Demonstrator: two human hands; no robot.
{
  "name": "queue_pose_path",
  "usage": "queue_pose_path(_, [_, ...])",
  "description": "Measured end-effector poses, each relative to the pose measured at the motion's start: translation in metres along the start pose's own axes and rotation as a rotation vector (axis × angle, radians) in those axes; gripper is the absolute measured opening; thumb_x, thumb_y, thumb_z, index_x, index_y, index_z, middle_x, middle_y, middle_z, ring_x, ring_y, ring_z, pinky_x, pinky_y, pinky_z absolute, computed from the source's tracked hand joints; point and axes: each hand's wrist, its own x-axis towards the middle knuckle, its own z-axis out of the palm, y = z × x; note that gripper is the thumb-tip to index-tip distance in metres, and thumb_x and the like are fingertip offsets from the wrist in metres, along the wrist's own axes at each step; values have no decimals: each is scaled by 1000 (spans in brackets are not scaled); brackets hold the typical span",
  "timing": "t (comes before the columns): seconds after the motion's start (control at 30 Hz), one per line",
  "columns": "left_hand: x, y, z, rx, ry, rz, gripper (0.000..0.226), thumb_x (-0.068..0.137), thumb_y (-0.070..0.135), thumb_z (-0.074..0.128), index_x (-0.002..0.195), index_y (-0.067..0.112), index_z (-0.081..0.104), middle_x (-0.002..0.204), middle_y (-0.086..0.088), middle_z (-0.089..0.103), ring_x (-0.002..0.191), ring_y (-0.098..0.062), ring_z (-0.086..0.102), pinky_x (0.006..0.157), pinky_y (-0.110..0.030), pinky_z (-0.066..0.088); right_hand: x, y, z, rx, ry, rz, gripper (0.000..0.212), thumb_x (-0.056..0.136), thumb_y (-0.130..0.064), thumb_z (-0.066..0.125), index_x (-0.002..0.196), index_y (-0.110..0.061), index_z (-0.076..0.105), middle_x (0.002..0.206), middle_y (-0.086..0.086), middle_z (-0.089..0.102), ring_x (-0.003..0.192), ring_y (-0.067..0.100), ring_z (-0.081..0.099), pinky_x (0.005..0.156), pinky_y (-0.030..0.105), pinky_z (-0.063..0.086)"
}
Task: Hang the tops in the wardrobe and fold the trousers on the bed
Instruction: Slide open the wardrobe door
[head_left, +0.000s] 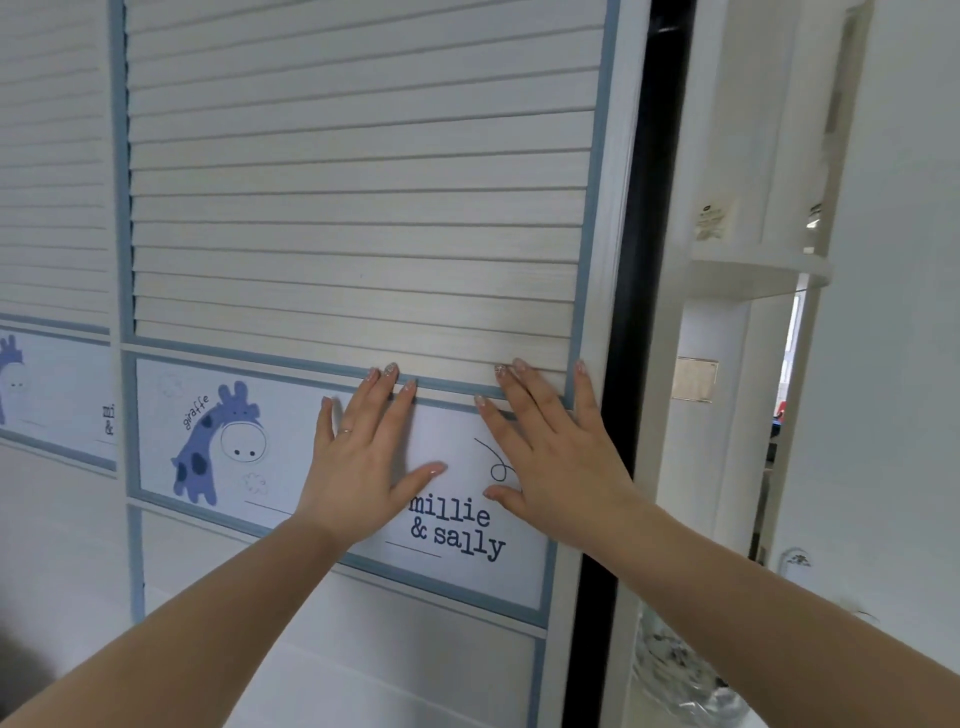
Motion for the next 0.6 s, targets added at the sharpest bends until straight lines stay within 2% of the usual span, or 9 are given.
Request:
queue_pose_path(0.1, [0,-11,0,3,5,-37,82,88,71,29,150,18,19,159,-6,18,147,-23,14,110,-60,18,11,-9,1,60,48,-2,85,87,-63,44,152,-21,8,160,13,2,147,28,-7,108,57,-24])
queue_pose_path(0.2, [-1,-23,-2,17,-6,-75,81,89,71,27,151,21,15,160,-3,16,147,-21,13,112,-58,15,20,-19,0,133,139,14,83,84,-58,54,150,-20,21,158,14,14,147,30,8,114,57,-6])
queue_pose_path(0.27, [-2,-33,-3,27,-13,-96,80,89,71,25,152,22,14,160,-2,13,148,-19,11,113,-58,13,27,-23,1,178,235,29,84,82,-53,61,149,-19,23,157,16,19,146,31,11,115,53,5])
queue_pose_path(0.4, [-4,-56,-6,48,-35,-131,83,87,74,16,153,24,10,161,4,4,148,-12,0,116,-55,7,40,-28,2,236,357,111,93,76,-47,71,149,-18,22,156,19,19,145,32,7,114,47,8])
queue_pose_path(0.5, [-4,-73,-8,51,-49,-159,87,84,75,14,153,23,11,161,5,2,148,-11,-1,116,-55,6,47,-29,0,302,332,218,99,77,-46,71,150,-14,14,157,19,16,144,28,0,114,47,8])
queue_pose_path(0.53, [-4,-78,-8,47,-50,-171,88,83,76,14,153,22,12,161,5,3,148,-11,-1,116,-56,6,49,-29,1,351,303,240,101,79,-46,69,151,-13,6,158,17,11,144,26,-3,115,46,7])
queue_pose_path(0.6, [-5,-88,-8,39,-54,-196,89,82,76,14,153,22,12,161,6,2,147,-9,-2,115,-57,7,55,-30,4,473,219,251,106,84,-50,61,146,-18,-19,158,8,-12,143,19,-15,116,42,-5])
